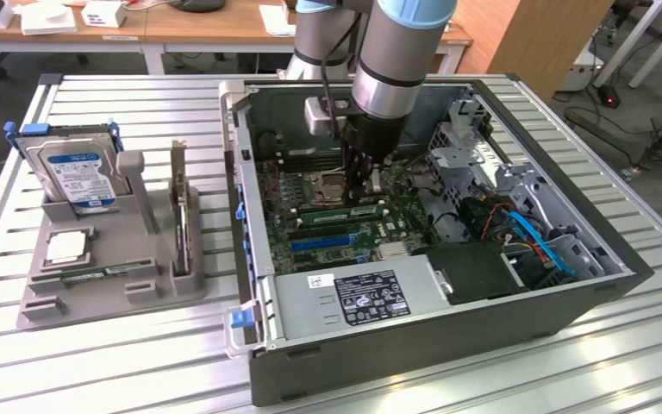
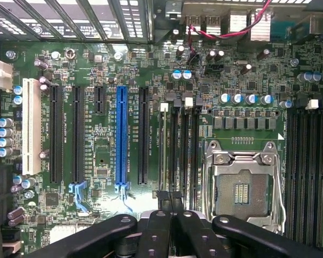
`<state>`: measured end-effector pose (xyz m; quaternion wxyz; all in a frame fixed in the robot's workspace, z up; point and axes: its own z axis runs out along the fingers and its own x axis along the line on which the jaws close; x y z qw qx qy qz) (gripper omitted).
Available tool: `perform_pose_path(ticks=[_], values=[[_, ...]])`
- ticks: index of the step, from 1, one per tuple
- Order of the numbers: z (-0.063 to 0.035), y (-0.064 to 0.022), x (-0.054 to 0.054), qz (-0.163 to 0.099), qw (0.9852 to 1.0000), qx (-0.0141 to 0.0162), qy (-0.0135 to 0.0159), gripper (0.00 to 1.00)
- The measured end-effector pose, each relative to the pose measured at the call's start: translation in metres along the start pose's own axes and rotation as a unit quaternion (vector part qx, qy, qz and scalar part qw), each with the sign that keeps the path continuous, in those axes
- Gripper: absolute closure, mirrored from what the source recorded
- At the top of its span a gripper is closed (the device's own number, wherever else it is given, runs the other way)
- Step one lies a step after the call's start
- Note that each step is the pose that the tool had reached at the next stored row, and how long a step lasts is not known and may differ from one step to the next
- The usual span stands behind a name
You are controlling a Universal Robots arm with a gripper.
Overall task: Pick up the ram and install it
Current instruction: 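Press down the ram until it locks into place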
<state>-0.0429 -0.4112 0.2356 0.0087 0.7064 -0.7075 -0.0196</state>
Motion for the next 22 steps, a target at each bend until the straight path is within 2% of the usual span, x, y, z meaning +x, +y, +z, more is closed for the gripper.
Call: perform_pose_path(ticks=[22], values=[[0.0060, -0.0003, 0.0006, 0.000, 1.0000, 0.0000, 0.0001, 0.91]])
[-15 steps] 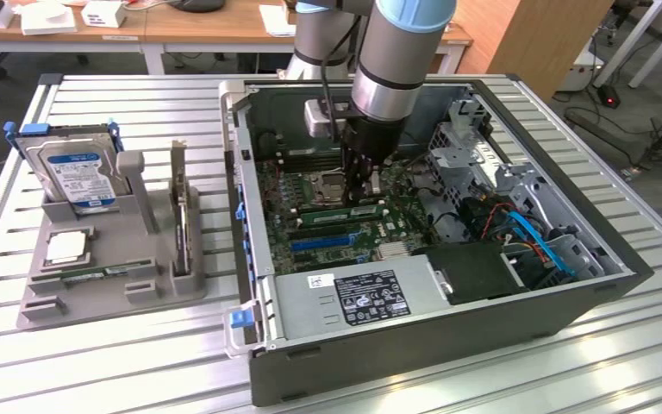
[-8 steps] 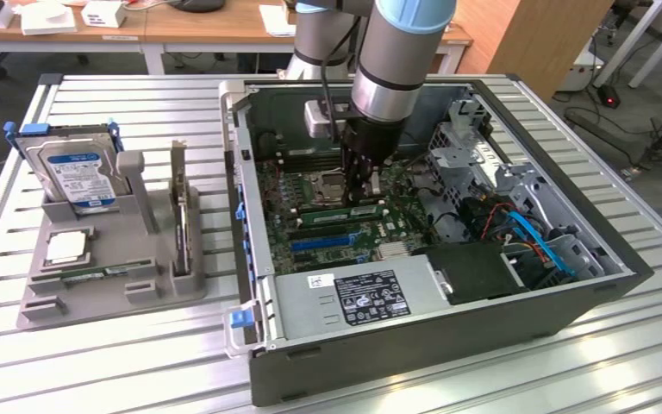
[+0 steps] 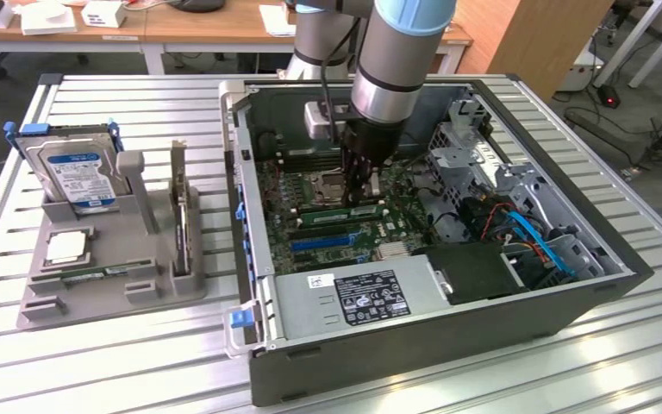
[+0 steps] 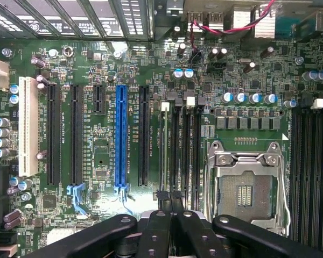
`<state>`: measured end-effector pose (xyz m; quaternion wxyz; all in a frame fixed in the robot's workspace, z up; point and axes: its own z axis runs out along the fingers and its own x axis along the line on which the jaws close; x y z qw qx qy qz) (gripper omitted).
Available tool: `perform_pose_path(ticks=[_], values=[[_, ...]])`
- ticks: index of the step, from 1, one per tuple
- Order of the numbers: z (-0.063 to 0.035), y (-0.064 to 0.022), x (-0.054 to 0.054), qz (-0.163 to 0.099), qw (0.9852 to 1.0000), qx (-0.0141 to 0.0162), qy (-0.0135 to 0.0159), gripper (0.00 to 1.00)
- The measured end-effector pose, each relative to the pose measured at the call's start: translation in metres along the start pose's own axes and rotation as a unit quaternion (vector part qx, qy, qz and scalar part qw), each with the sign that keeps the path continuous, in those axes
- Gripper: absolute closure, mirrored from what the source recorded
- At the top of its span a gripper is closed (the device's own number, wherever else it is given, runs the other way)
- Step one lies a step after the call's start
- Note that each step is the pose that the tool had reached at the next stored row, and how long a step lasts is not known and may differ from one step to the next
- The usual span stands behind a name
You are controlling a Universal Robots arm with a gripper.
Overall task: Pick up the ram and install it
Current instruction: 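Press down the ram until it locks into place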
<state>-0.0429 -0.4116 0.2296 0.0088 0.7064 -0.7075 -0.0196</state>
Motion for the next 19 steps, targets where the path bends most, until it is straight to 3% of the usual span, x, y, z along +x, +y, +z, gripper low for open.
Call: perform_pose_path(ticks=[19], values=[[0.0060, -0.0002, 0.0002, 0.000, 1.0000, -0.0001, 0.0002, 0.91]])
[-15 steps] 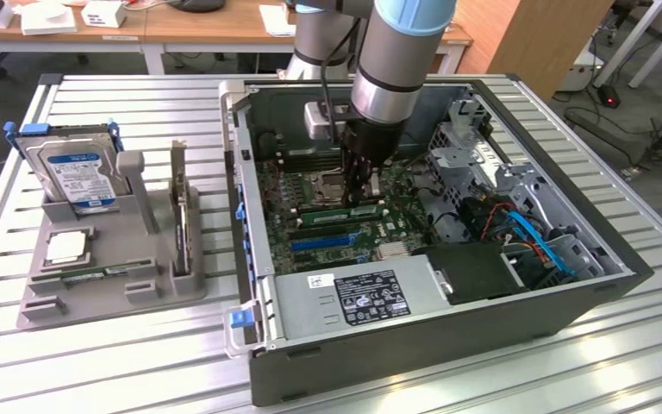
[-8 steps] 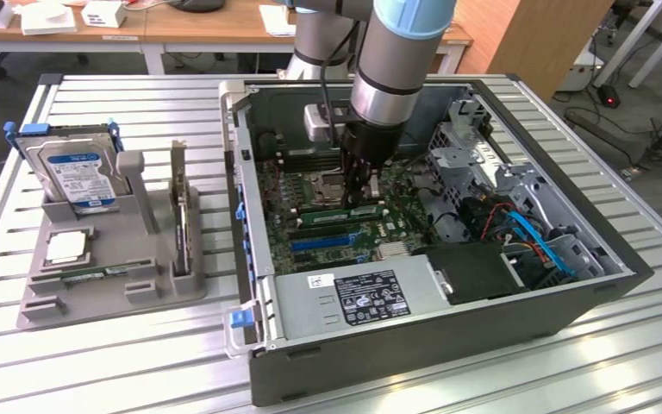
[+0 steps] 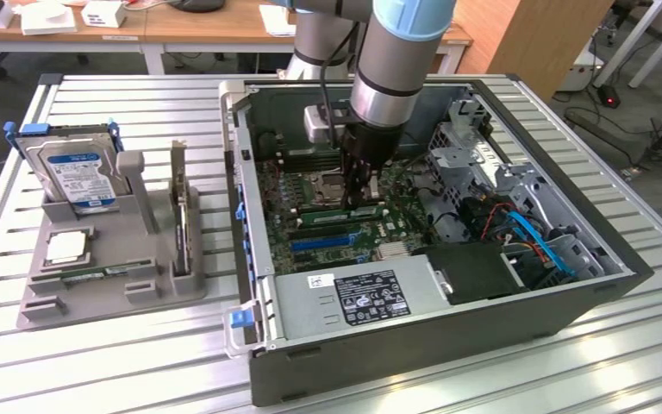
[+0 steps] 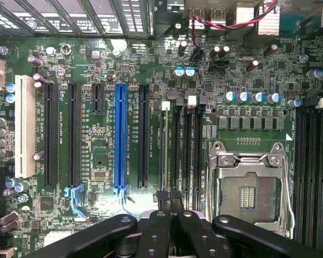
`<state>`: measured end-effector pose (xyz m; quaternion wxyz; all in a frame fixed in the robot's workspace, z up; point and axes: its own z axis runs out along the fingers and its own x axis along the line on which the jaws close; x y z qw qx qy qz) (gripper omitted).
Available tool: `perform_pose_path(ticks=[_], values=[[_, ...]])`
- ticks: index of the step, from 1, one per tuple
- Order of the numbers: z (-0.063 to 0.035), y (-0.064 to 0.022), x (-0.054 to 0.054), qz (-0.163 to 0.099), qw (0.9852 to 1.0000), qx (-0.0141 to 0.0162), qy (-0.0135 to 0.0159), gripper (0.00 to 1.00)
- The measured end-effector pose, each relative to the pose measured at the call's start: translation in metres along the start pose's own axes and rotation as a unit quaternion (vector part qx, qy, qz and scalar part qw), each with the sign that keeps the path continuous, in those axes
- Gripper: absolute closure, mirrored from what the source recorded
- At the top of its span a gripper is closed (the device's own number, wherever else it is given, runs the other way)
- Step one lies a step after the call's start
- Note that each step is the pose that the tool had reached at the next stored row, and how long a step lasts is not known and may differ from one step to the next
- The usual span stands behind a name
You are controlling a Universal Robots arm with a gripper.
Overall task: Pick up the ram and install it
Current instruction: 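Press down the ram until it locks into place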
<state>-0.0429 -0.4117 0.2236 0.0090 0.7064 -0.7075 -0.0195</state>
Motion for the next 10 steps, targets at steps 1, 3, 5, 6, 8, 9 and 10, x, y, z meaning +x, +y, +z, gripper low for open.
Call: perform_pose_path(ticks=[1, 3, 5, 6, 8, 9, 10], values=[[0.0001, 0.0000, 0.0000, 0.000, 1.0000, 0.0000, 0.0000, 0.91], [0.0003, -0.0001, -0.0001, 0.000, 1.0000, 0.0001, -0.0004, 0.91], [0.0003, -0.0001, -0.0001, 0.000, 1.0000, 0.0001, -0.0003, 0.91], [0.0004, -0.0001, -0.0001, 0.000, 1.0000, 0.0001, -0.0003, 0.91], [0.0011, -0.0001, -0.0001, 0.000, 1.0000, 0.0001, -0.0002, 0.91], [0.0014, -0.0001, 0.0000, 0.000, 1.0000, 0.0000, 0.0000, 0.91], [0.0016, -0.0001, 0.0000, 0.000, 1.0000, 0.0000, 0.0000, 0.91]])
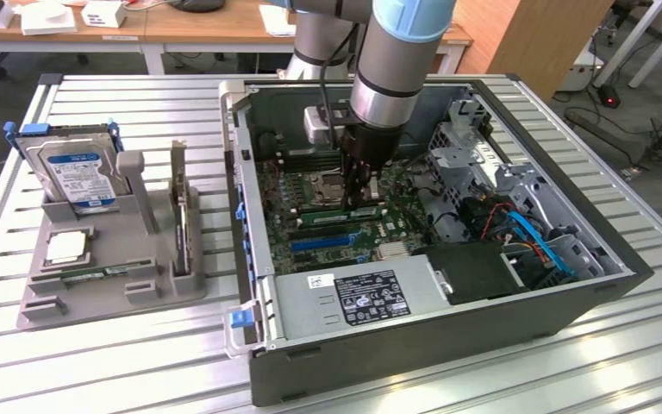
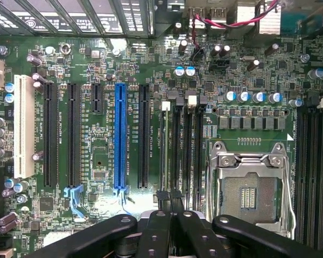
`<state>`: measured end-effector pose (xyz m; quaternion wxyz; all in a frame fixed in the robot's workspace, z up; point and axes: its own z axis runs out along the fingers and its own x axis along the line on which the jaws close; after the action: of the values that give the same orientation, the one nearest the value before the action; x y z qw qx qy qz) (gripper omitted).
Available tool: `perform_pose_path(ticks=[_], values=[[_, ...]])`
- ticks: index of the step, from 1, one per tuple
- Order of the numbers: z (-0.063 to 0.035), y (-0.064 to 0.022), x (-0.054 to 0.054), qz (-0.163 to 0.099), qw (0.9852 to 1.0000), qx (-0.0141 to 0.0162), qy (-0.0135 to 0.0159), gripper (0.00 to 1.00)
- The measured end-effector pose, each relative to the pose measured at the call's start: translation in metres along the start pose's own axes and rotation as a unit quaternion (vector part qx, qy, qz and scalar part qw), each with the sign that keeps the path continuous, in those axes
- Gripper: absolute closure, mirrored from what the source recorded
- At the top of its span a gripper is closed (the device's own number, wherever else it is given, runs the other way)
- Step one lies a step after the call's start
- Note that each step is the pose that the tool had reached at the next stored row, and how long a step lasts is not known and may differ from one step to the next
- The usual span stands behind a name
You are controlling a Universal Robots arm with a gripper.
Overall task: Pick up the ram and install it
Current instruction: 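Press down the ram until it locks into place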
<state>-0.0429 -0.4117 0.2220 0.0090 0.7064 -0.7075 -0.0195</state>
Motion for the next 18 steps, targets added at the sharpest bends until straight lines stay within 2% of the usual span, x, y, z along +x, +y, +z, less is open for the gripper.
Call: perform_pose_path(ticks=[18], values=[[0.0007, 0.0000, -0.0001, 0.000, 1.0000, 0.0001, -0.0003, 0.91]])
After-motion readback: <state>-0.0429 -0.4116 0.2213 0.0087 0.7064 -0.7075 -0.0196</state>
